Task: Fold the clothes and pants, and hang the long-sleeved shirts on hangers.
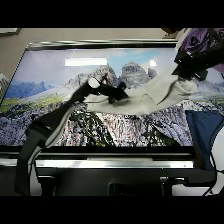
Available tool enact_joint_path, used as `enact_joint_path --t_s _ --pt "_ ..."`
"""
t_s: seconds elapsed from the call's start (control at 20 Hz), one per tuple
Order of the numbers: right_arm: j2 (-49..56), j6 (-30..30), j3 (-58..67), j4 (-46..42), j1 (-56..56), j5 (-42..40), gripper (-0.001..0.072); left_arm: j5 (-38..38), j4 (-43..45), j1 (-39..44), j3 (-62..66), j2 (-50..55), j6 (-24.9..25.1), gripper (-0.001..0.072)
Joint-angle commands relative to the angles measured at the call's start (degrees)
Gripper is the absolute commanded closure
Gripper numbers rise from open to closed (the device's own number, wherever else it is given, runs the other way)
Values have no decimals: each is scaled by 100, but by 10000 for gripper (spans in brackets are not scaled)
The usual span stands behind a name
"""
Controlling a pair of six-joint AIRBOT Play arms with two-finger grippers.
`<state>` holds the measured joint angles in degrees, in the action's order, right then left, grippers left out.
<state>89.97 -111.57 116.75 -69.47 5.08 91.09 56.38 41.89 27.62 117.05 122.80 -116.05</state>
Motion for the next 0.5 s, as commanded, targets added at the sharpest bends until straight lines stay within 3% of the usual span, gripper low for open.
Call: enact_joint_path --t_s 0.0,0.2,0.45 --pt "9 -737 0 592 -374 -713 682 1773 2170 -817 0 -927 -96 694" --pt "247 -1360 0 584 -1270 -1397 682 2997 3611 -1679 0 -1858 437 692" --pt "935 -1875 0 601 -2389 -2505 682 3429 3751 -2645 0 -2468 835 691"
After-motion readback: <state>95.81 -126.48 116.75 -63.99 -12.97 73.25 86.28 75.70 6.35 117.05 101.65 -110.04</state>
